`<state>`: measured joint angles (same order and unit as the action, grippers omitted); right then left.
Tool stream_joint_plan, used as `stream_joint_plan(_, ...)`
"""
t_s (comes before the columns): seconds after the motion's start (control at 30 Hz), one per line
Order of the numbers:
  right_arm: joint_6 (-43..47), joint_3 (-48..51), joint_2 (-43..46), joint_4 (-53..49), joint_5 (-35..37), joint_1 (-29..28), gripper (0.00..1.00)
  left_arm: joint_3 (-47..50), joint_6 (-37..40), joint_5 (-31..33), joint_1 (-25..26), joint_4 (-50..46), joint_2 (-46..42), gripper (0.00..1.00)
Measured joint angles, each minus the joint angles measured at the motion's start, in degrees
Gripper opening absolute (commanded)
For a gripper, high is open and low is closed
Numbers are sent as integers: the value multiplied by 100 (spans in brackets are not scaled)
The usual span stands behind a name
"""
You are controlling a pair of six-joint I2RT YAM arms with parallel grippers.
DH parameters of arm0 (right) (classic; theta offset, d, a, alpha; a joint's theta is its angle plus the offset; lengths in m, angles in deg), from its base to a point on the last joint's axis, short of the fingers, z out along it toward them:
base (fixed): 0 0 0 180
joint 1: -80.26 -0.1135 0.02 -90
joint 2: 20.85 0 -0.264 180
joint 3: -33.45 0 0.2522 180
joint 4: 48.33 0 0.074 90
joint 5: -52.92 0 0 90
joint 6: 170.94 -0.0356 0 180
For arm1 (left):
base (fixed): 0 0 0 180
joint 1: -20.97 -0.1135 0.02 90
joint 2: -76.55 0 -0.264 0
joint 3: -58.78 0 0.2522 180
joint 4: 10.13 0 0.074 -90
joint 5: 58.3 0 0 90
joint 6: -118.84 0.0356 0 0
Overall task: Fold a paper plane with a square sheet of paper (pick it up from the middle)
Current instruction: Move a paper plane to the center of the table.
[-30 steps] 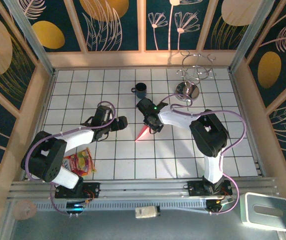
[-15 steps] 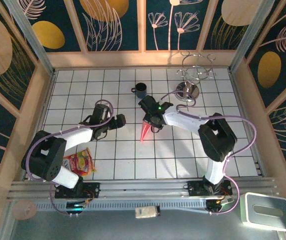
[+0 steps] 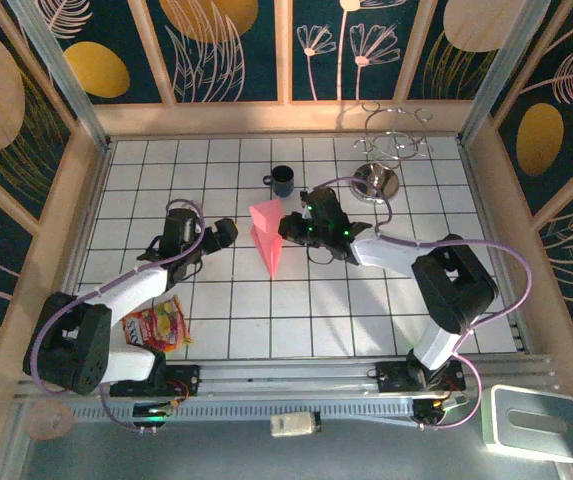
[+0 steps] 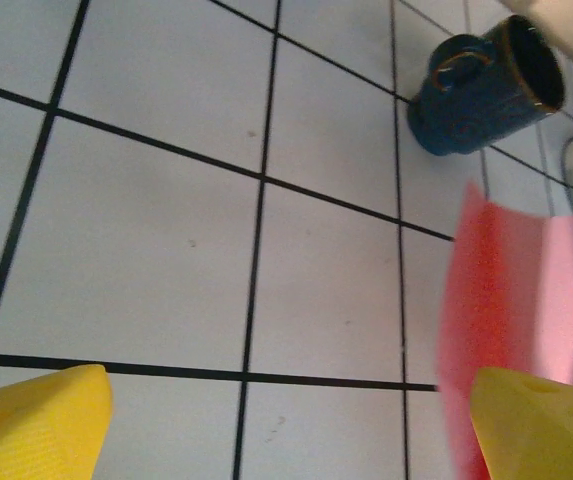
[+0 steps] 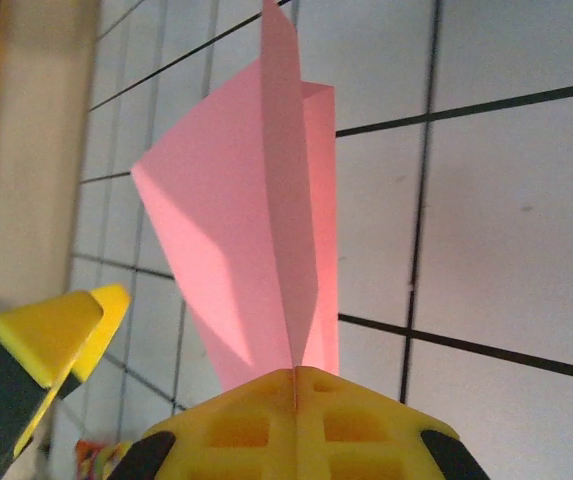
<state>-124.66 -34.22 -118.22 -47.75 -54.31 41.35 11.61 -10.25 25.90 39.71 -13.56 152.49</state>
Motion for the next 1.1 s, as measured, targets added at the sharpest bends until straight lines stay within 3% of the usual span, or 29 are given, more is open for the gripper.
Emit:
stream_joint_plan(0.2, -138, 437, -487, 1246, -942, 234, 6, 50, -212, -623, 0, 286, 103, 73)
stream_joint_plan(0.33, -291, 713, -710, 1729, -1281, 396, 7, 164, -505, -1108, 0, 684, 413, 57)
stream_joint_plan(0.5, -378, 920, -866, 2011, -1504, 577, 7, 354, -905, -1620, 2, 1143, 839, 45)
stream_joint_plan(0.77, -485, 1084, -1043, 2203, -1648, 695, 7, 184, -1099, -2000, 205, 1390, 1532, 36)
stream_joint_plan(1.1, -487, 1172, -1093, 2273, -1696, 699, 7, -339, -1099, -2223, 400, 1381, 2100, 34)
